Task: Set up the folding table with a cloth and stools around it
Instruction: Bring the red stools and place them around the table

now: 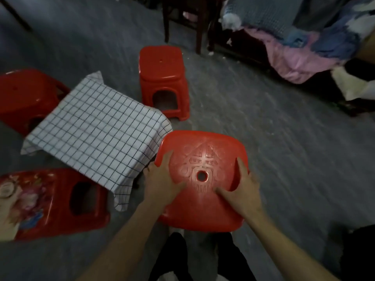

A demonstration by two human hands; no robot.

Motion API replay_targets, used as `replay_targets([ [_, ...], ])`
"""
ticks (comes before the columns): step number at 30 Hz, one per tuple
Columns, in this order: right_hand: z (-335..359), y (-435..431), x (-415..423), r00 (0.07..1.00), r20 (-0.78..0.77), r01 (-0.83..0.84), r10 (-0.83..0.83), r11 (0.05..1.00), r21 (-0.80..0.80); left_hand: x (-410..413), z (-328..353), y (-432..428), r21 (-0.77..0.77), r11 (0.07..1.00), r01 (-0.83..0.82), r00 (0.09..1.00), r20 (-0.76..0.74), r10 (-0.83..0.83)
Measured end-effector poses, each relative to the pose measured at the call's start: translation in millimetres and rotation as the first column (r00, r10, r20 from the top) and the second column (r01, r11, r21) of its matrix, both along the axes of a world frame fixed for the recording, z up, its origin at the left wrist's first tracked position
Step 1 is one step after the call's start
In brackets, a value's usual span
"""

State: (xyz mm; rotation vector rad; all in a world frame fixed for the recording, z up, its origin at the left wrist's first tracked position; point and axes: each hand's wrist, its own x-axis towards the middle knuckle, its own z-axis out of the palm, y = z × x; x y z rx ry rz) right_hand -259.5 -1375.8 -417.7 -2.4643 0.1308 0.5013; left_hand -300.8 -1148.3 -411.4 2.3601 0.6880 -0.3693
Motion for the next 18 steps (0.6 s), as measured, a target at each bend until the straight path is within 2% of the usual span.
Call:
replay_targets([
  [6, -106.0, -7.6, 47.6, 0.990, -0.039, -0.134, 0.135, 0.991, 0.030, 23.6, -95.0, -8.2, 0.038, 0.991, -0.129, 0.990, -0.055, 0.131],
  [10, -170.2, -3.1, 65.9, 0.975, -0.042, -0.218, 0.218, 0.976, -0.001, 17.9, -154.9, -7.9, 0.002, 0.980, -0.200, 0.978, -0.057, 0.200],
  [18, -246.3, 33.8, 84.4, 0.932, -0.050, -0.358, 0.358, 0.934, 0.014, 5.8, -237.4, 19.4, 0.013, 0.944, -0.331, 0.942, -0.056, 0.331],
])
